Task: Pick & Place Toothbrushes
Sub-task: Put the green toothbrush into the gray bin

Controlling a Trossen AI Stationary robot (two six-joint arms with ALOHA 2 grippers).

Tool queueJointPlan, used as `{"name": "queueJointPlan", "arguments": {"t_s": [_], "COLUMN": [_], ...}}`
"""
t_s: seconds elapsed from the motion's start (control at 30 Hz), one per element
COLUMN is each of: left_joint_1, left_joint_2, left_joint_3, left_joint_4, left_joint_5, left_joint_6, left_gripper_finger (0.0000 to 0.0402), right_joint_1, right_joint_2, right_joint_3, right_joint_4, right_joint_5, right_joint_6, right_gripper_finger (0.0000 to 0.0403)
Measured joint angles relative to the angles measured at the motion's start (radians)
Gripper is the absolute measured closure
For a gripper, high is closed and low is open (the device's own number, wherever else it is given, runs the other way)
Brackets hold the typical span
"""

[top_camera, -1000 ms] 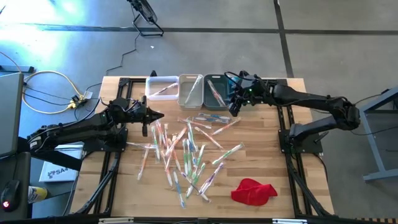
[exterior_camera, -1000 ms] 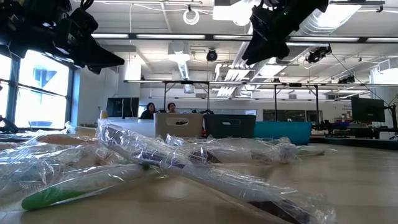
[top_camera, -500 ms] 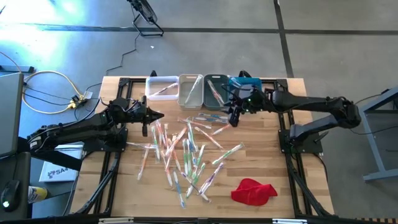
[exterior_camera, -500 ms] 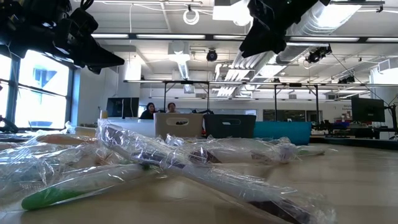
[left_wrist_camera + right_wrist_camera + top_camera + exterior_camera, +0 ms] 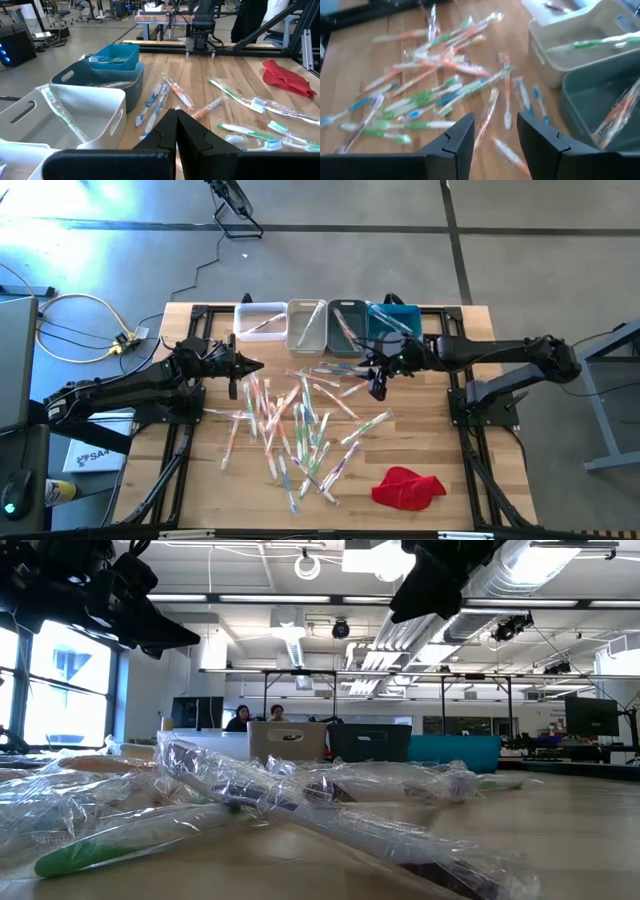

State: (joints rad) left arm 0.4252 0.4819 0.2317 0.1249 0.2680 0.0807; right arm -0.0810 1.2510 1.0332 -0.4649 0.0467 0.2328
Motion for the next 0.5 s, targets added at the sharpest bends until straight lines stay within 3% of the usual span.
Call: {"name": "queueJointPlan", "arguments": {"t_s": [0.5], "left_joint_1": [0.0], "left_joint_2": [0.0], "left_joint_3": [0.0], "left_joint_4": [0.0], "left_joint_5": [0.0], "left_joint_6": [0.0], "left_gripper_finger": [0.0401], "right_joint_1": [0.111], "right_joint_2": [0.01], "right_joint_3": [0.0], "right_joint_4": [-0.106], "right_joint_5": [0.005], "right_joint_6": [0.003], "right_gripper_finger": [0.0261]}}
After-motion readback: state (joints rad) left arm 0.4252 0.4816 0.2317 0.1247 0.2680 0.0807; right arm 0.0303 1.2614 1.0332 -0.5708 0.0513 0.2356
